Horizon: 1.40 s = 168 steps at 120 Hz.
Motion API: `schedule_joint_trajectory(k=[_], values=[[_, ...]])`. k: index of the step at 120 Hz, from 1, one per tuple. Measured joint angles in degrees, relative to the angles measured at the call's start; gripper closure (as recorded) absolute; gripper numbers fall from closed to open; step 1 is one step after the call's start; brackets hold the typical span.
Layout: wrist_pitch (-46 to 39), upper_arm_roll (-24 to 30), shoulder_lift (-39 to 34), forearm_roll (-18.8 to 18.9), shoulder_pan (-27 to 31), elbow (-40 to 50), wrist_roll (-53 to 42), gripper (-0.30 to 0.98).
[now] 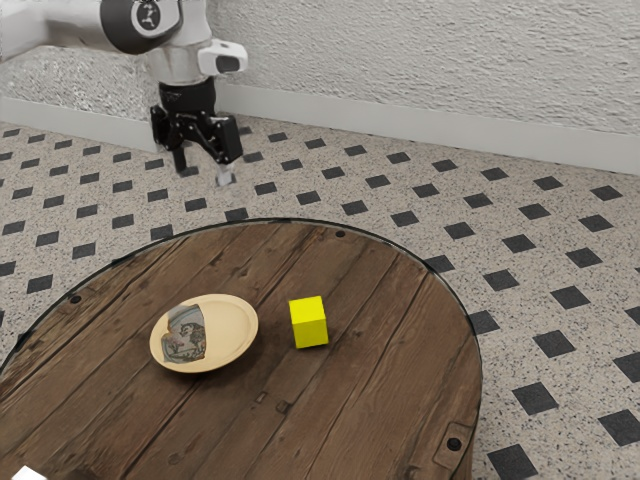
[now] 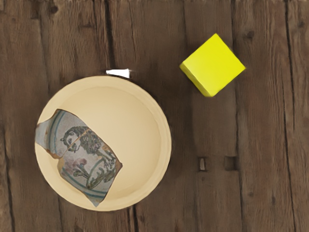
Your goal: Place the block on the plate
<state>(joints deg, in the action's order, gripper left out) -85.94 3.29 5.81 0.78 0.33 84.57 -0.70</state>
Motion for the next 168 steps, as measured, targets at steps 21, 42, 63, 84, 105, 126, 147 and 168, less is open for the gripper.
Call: schedule_joint_trajectory(k=[21,42,63,84,105,126,147,168], values=[[-2.0,0.1,1.3,-0.2,-0.8,-0.5,1.7,0.00],[-6.8,0.1,6.2,-4.3,-0.9,-0.2,9.1,0.00],[-10.9,-2.4,10.4,-9.7,-1.0,0.3,18.4,0.00],[-15.1,-2.9,12.5,-11.4,-5.4,3.2,27.0,0.00],[-19.8,-3.0,12.3,-14.0,-7.2,12.4,33.6,0.00],[-22.5,-9.1,20.0,-16.2,-14.2,7.4,38.5,0.00],[-22.8,-18.0,26.0,-17.3,-20.6,1.4,42.3,0.00],[-23.8,-21.0,28.1,-17.5,-20.8,-0.2,45.1,0.00]])
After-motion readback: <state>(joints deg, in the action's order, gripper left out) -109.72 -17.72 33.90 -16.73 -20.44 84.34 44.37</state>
